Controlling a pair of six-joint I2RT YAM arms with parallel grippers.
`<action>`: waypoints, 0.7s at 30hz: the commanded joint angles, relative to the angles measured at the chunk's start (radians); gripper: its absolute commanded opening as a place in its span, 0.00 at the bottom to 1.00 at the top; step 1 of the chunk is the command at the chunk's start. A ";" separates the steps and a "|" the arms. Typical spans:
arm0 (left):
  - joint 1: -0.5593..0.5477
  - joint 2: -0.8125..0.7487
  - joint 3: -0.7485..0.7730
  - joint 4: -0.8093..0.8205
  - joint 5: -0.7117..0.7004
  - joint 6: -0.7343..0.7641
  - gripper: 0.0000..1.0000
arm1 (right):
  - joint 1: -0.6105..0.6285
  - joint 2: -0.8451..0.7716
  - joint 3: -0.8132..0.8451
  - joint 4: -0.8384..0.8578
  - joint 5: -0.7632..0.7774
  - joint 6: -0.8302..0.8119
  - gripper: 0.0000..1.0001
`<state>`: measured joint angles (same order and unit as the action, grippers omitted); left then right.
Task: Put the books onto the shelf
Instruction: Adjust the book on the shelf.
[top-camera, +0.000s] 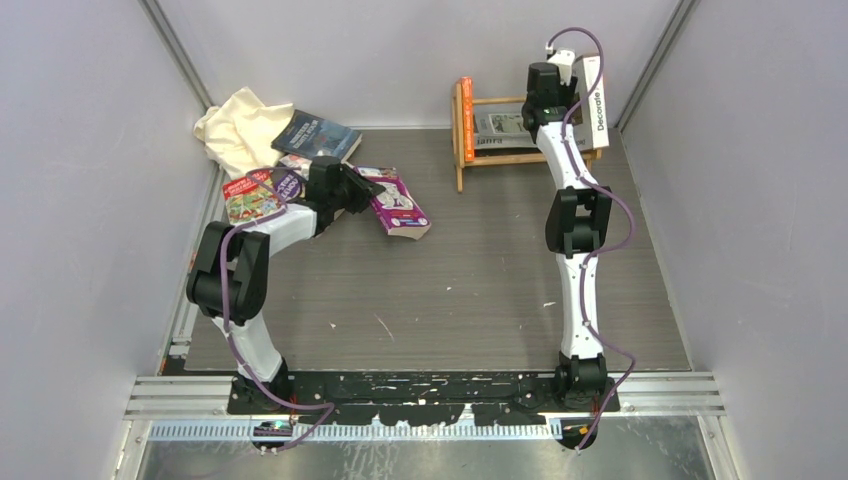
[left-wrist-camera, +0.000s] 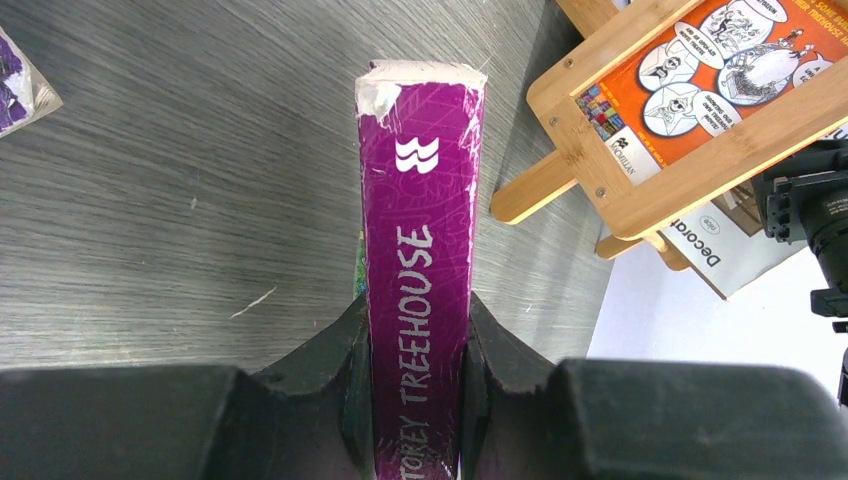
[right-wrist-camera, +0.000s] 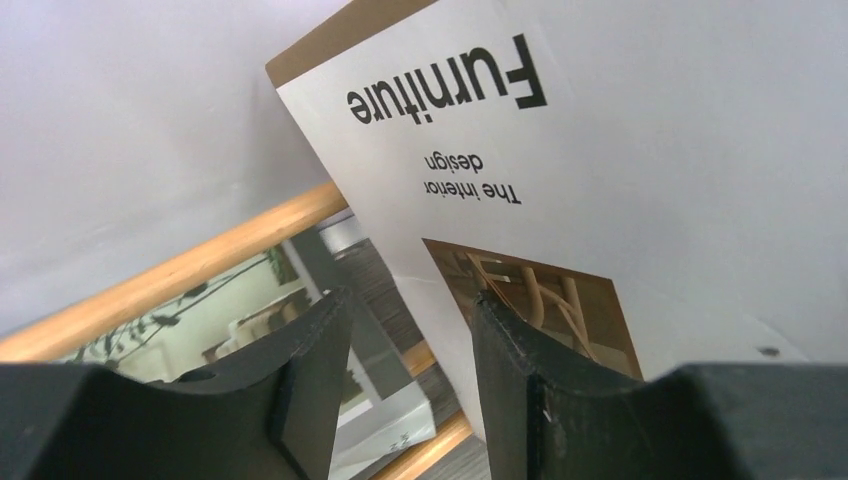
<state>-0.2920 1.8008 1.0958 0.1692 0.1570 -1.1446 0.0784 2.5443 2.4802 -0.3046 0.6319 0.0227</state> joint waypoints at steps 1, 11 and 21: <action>0.009 -0.019 0.059 0.112 0.039 -0.002 0.00 | -0.008 -0.004 0.037 0.128 0.166 -0.015 0.52; 0.017 -0.017 0.049 0.110 0.053 -0.001 0.00 | -0.001 -0.007 0.006 0.153 0.240 -0.041 0.55; 0.029 -0.027 0.038 0.128 0.062 -0.011 0.00 | 0.037 -0.055 -0.020 0.094 0.095 -0.034 0.65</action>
<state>-0.2741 1.8027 1.0958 0.1730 0.1818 -1.1446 0.0975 2.5469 2.4580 -0.2153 0.7670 -0.0128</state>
